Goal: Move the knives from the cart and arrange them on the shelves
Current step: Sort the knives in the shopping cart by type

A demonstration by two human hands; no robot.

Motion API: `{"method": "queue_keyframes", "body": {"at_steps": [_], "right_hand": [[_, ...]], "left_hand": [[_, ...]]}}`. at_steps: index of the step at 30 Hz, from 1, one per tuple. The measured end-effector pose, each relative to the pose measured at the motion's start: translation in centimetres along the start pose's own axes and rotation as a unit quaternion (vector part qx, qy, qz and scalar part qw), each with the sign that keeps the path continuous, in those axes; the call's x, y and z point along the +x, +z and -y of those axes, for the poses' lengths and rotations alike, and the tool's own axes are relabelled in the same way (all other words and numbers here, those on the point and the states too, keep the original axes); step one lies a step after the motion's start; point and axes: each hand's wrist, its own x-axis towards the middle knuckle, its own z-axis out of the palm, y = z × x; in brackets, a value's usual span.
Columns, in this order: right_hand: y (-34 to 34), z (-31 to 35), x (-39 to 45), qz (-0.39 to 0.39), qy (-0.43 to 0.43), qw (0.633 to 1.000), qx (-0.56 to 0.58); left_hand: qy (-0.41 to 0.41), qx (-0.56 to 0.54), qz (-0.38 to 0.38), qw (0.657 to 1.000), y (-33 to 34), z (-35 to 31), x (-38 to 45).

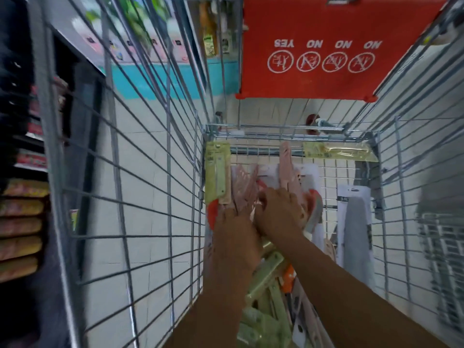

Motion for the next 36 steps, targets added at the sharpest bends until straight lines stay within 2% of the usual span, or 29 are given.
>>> {"method": "queue_keyframes", "body": {"at_steps": [3, 4, 6, 9, 14, 19, 24, 27, 29, 31, 34, 36], "right_hand": [[0.1, 0.0, 0.2, -0.028, -0.046, 0.999, 0.005], [0.2, 0.1, 0.4, -0.036, -0.083, 0.996, -0.006], [0.4, 0.1, 0.7, -0.010, -0.141, 0.989, -0.044], [0.3, -0.4, 0.8, 0.029, -0.141, 0.987, -0.070], [0.3, -1.0, 0.2, 0.011, -0.145, 0.988, -0.056], [0.5, -1.1, 0.0, 0.001, -0.158, 0.986, -0.060], [0.7, -1.4, 0.7, 0.012, -0.148, 0.989, -0.022], [-0.1, -0.9, 1.1, -0.033, -0.135, 0.986, 0.096], [-1.8, -0.4, 0.9, -0.076, -0.085, 0.966, 0.234], [-4.0, -0.2, 0.5, -0.074, -0.015, 0.929, 0.362], [-6.0, -1.6, 0.4, -0.083, 0.078, 0.887, 0.447], [-6.7, -3.3, 0.3, -0.078, 0.140, 0.823, 0.545]], "left_hand": [[-0.059, -0.022, -0.103, 0.993, -0.8, 0.8, 1.3], [-0.090, -0.026, -0.105, 0.990, -0.9, 1.2, 2.1], [-0.143, -0.054, -0.044, 0.987, -0.7, 1.7, 3.7], [-0.144, -0.024, 0.006, 0.989, -0.2, 1.8, 5.4], [-0.135, 0.012, -0.034, 0.990, -0.7, 1.5, 6.7], [-0.156, -0.072, -0.045, 0.984, -1.3, 0.2, 7.3], [-0.189, -0.101, -0.058, 0.975, -2.4, -0.1, 7.2], [-0.148, -0.126, -0.141, 0.971, -3.5, -0.3, 6.4], [-0.074, -0.144, -0.157, 0.974, -4.1, -0.6, 6.0], [0.029, -0.131, -0.115, 0.984, -4.5, -1.7, 5.8], [0.124, -0.120, -0.026, 0.985, -4.7, -4.7, 6.0], [0.154, -0.100, 0.022, 0.983, -4.4, -6.5, 6.4]]}}
